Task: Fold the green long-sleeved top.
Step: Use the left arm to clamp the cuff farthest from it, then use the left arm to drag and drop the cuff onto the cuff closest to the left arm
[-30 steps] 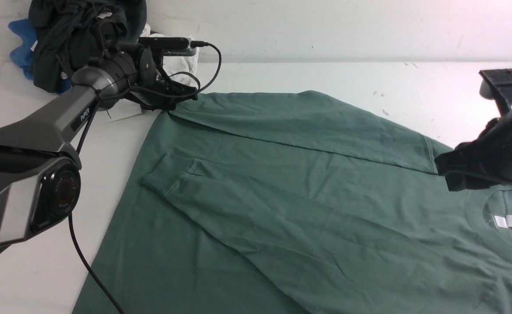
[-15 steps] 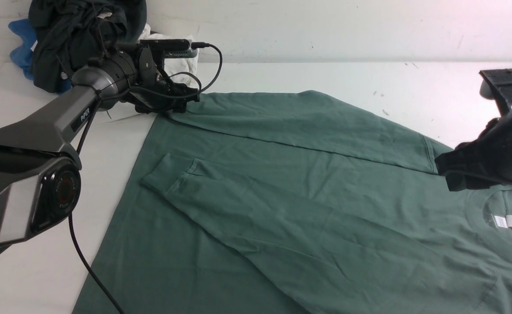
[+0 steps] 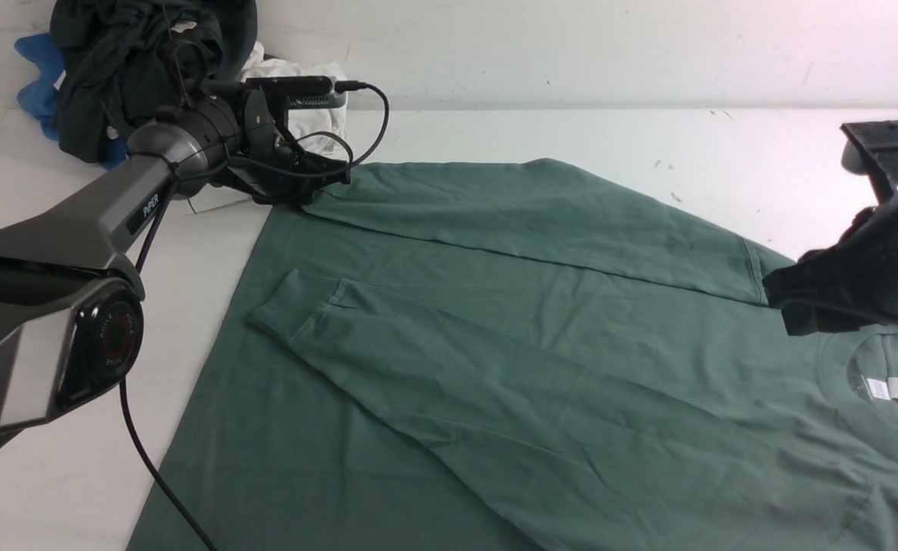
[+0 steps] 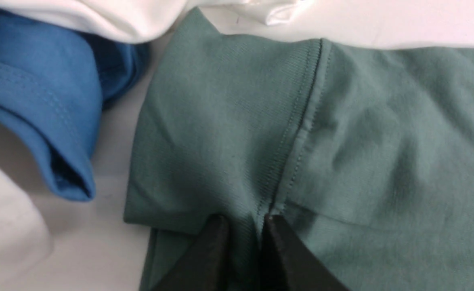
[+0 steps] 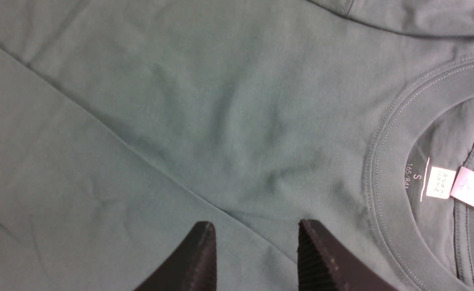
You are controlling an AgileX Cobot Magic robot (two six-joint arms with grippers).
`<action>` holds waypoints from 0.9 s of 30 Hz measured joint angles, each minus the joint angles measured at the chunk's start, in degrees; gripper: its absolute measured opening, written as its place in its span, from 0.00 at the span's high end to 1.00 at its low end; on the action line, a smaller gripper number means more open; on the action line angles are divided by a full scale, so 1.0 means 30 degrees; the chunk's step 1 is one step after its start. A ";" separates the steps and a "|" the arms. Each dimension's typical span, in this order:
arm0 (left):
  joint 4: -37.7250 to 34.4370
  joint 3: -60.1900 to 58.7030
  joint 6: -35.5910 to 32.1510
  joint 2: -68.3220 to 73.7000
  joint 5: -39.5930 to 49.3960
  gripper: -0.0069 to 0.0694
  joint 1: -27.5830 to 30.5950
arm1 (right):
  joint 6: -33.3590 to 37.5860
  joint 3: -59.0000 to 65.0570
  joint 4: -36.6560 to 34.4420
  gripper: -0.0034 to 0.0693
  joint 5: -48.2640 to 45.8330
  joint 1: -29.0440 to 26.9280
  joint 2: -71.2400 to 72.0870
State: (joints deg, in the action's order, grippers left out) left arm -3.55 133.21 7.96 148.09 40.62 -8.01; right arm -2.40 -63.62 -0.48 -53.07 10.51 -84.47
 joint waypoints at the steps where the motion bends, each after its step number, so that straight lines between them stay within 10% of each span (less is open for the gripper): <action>1: 0.0000 0.0000 -0.0045 0.0000 0.0000 0.84 0.0000 | 0.0000 0.0000 0.0000 0.58 0.0000 0.0000 0.0000; 27: -0.0565 -0.4764 -0.4276 -0.9272 0.9313 0.89 -0.0301 | 0.0363 0.0000 0.0000 0.58 -0.1112 0.0000 0.1492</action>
State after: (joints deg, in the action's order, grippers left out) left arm -5.24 118.92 -4.87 120.27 68.55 -8.91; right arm -1.31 -63.62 -0.48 -56.41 10.51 -79.99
